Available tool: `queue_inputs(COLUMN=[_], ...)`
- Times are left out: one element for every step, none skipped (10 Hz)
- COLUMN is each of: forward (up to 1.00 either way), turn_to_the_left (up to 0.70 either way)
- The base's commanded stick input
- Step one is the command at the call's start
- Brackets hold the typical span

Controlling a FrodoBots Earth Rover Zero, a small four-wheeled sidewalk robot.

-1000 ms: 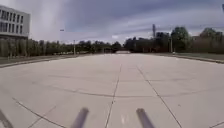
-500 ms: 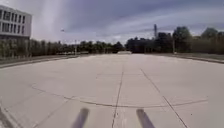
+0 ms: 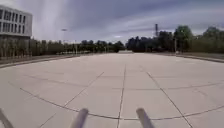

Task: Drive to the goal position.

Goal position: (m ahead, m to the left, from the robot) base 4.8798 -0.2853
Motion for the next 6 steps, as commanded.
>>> queue_inputs(forward=[0.50,0.50,0.50,0.50,0.50,0.50], turn_to_the_left=[0.00,0.00,0.00,0.00,0.00,0.00])
